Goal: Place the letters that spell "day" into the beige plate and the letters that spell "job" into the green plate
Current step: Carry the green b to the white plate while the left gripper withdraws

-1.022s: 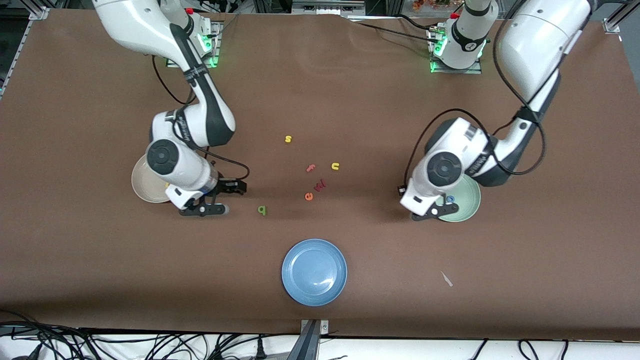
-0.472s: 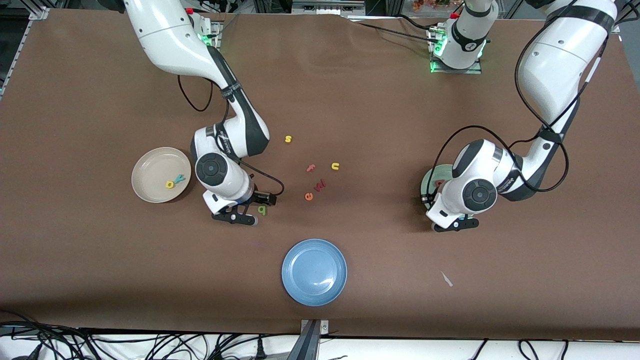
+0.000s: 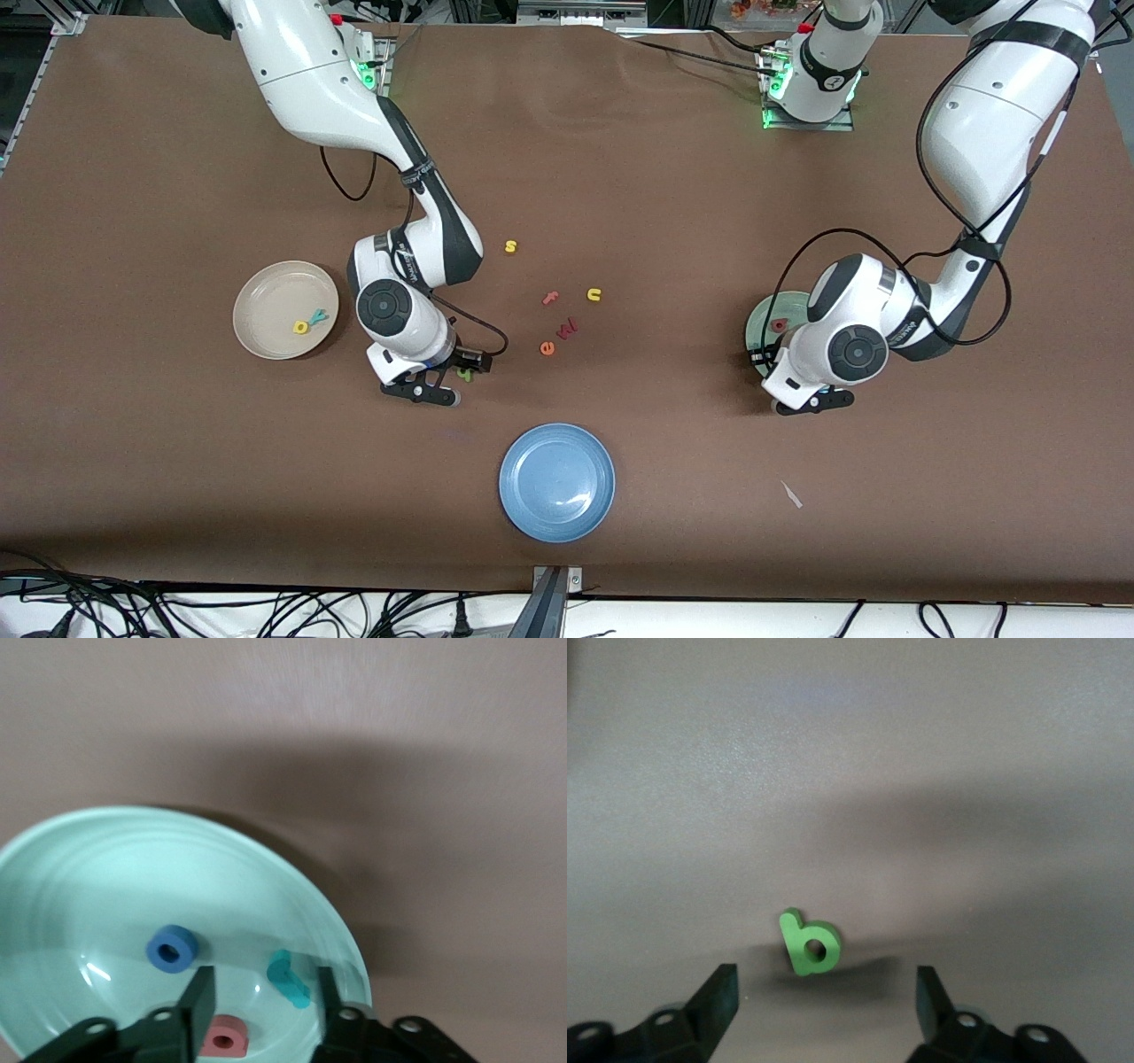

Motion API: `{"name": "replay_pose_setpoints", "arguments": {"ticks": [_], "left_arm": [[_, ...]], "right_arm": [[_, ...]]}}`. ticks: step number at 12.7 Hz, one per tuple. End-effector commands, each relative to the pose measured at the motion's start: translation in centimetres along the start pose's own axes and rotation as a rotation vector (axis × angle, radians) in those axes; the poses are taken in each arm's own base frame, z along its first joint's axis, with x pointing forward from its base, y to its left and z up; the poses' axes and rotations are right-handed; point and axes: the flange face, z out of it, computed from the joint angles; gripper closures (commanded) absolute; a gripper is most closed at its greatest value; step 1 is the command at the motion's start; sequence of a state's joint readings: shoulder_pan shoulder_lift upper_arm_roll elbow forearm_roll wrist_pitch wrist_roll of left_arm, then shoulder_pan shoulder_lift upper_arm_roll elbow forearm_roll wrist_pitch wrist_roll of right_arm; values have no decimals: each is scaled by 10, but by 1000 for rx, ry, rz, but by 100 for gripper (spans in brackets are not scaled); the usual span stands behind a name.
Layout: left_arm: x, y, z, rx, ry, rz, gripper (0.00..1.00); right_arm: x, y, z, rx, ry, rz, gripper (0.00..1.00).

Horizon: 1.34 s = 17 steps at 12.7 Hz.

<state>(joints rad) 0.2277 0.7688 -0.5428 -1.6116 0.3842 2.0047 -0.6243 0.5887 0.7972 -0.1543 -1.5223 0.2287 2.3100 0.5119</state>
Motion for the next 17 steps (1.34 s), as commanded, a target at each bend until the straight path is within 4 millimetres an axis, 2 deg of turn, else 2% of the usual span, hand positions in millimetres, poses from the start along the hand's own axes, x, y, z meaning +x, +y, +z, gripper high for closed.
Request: {"name": "replay_pose_setpoints", "arguments": {"ticks": [1, 5, 7, 8, 9, 10, 11, 12, 13, 16, 17], "left_arm": [[-11, -3, -69, 5, 101, 10, 0], [-30, -1, -155, -5, 209, 5, 0], [-33, -3, -200, -44, 157, -37, 0], [-33, -7, -210, -54, 142, -28, 0], [-41, -1, -221, -54, 154, 26, 0], [-45, -6, -235, -71, 164, 51, 0], [-49, -16, -250, -81, 183, 75, 0], [-49, -37, -265, -100, 196, 84, 0], [-54, -49, -276, -136, 196, 134, 0], [-92, -92, -294, -156, 185, 207, 0], [-112, -98, -299, -134, 193, 257, 0]], "right_arm": [[7, -8, 6, 7, 19, 9, 20], [6, -7, 15, 4, 19, 7, 34], [7, -8, 14, 6, 21, 5, 36], [8, -7, 13, 5, 22, 6, 36], [7, -7, 14, 4, 21, 6, 40], [9, -7, 13, 6, 23, 6, 40], [10, -10, 12, 10, 27, 2, 42], [12, -12, 13, 12, 31, 1, 42], [12, -12, 16, 11, 31, 1, 43], [12, -12, 17, 11, 29, 2, 50], [13, -12, 16, 12, 30, 4, 51]]}}
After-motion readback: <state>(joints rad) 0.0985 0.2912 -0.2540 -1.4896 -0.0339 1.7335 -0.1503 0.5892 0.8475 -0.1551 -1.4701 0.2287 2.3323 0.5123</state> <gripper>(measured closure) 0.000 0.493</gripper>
